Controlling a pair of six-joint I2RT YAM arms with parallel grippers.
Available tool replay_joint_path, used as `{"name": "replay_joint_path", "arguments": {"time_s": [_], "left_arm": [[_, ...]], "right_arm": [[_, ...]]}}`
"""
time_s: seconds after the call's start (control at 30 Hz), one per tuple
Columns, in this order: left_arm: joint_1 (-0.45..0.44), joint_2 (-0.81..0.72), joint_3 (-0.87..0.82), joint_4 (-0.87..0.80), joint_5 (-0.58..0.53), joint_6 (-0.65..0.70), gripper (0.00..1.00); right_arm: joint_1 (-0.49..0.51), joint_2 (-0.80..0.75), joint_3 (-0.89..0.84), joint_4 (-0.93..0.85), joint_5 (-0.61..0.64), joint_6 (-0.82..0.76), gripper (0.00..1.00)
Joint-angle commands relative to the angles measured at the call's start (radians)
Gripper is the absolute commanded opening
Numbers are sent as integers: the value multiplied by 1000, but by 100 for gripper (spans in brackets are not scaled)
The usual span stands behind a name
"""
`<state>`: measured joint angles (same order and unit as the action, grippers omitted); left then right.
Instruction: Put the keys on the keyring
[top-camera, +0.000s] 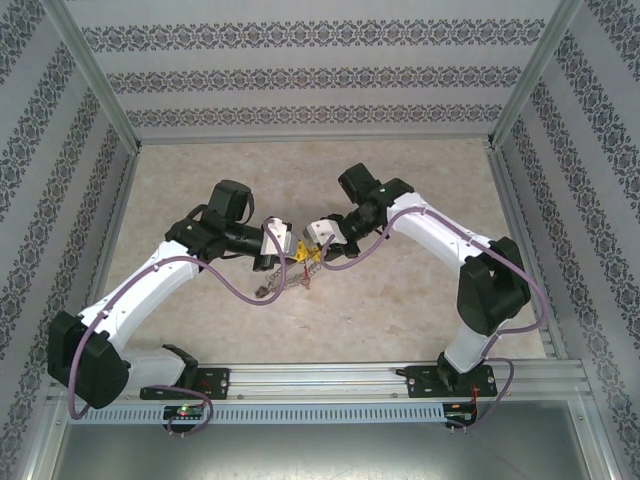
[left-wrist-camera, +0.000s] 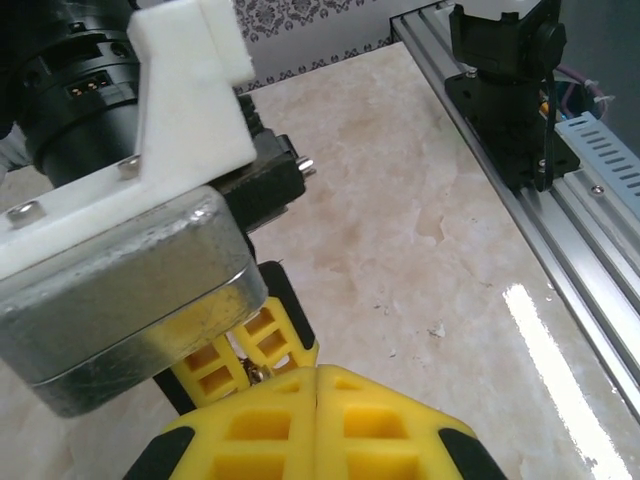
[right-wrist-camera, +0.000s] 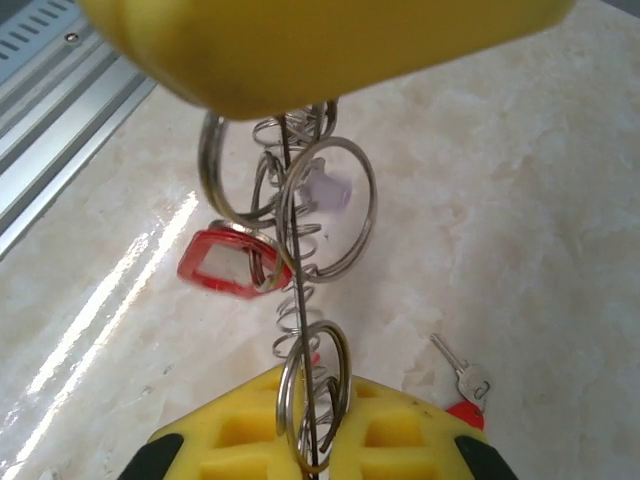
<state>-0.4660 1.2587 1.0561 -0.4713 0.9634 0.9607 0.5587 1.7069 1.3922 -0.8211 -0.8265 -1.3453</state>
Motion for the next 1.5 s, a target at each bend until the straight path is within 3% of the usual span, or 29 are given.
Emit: {"name": "replay_joint_path", "arguments": {"time_s": [0.0,0.13,0.23,0.33,0.5,0.63,0.77,0.93,1.03,1.2,1.3,1.4,1.47], "left_arm": [[-11,-52,30,20,-16,-65,22],[5,-99,41,22,-29,-140,27],[29,-127,36,41,-10,-217,42],[43,-129,45,39,-12,-328,44],[46,-140,12,122,-147,-576,50],[46,-143,-22,208,-228,-810,53],[44,-144,-76,282,-224,-928,45],[43,-204,-166,360,-284,-940,47],[42,-207,-189,351,-330,-924,55],[44,-183,-216,349,-441,-937,59],[51,-198,-228,379,-468,-939,68],[65,-237,-223,343,-485,-873,74],[80,-280,-211,299,-439,-782,77]], "right_arm": [[-6,-81,-71,99,0,84,0],[-8,-169,-156,240,58,217,0],[-5,-224,-203,309,111,270,0],[-2,-262,-233,364,179,314,0],[4,-293,-266,477,257,450,0],[27,-329,-357,722,385,645,0],[61,-355,-492,1046,524,853,0],[131,-339,-515,1139,602,916,0],[144,-328,-505,1141,595,928,0],[155,-318,-489,1127,592,914,0],[166,-323,-494,1122,569,858,0],[166,-329,-479,1055,518,768,0],[153,-332,-454,963,424,697,0]]}}
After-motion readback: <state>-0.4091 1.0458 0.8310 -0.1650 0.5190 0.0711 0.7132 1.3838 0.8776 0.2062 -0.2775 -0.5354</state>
